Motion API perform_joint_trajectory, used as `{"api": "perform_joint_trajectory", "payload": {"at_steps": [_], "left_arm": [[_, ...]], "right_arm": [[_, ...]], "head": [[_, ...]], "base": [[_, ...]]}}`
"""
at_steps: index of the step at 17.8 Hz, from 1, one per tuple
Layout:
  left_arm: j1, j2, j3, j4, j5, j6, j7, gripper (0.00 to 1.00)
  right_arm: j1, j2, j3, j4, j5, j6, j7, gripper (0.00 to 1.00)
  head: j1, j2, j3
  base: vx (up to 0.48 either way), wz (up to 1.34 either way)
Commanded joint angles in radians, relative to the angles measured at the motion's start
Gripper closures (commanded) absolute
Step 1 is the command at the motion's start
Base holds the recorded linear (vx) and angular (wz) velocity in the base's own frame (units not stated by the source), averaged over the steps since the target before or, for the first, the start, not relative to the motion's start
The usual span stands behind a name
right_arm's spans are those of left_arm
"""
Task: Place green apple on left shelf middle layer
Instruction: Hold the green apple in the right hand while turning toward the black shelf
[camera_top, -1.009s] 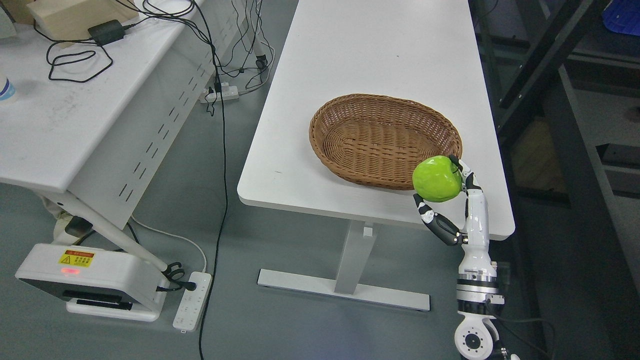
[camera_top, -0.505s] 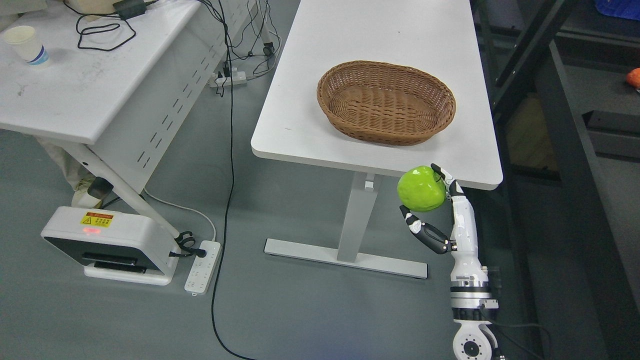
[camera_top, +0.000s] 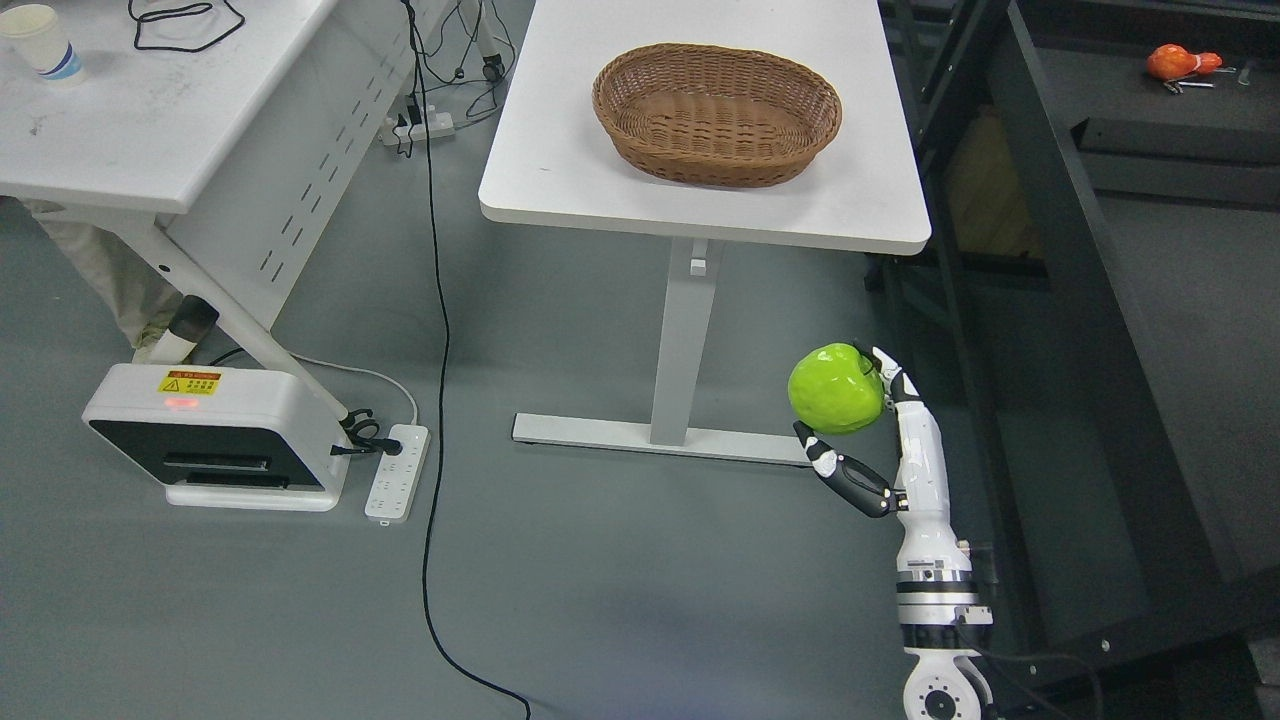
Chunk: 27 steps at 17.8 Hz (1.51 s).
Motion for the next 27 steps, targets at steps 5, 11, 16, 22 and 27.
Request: {"api": "perform_joint_trajectory", "payload": {"at_steps": [5,11,16,22,27], "left_arm": [[0.0,0.017,0.0,0.0,0.0,-0.001,0.0,0.0],[0.0,0.017,0.0,0.0,0.0,0.001,0.0,0.0],[0.0,0.017,0.0,0.0,0.0,-0.001,0.0,0.0],[0.0,0.017,0.0,0.0,0.0,-0.001,0.0,0.0],[0.0,0.017,0.0,0.0,0.0,0.001,0.0,0.0]], "right_arm": [[0.005,0.003,-0.006,0.001,-0.003,-0.003,-0.002,0.99],[0.033,0.029,-0.003,-0.001,-0.005,-0.013,-0.01,0.99],[0.025,0.03,-0.004,-0.003,-0.005,-0.01,-0.009,0.99],[-0.007,0.02,-0.027,0.004,0.003,0.006,-0.007,0.99],[-0.027,0.013,-0.061,0.016,0.003,0.018,0.001,0.99]], "head": [[0.0,0.0,0.0],[0.0,0.0,0.0],[0.0,0.0,0.0],[0.0,0.0,0.0],[0.0,0.0,0.0]], "base": [[-0.278,-0.09],[-0.261,-0.12],[-0.233,-0.44],[-0.125,-0.95],[-0.024,-1.16]]}}
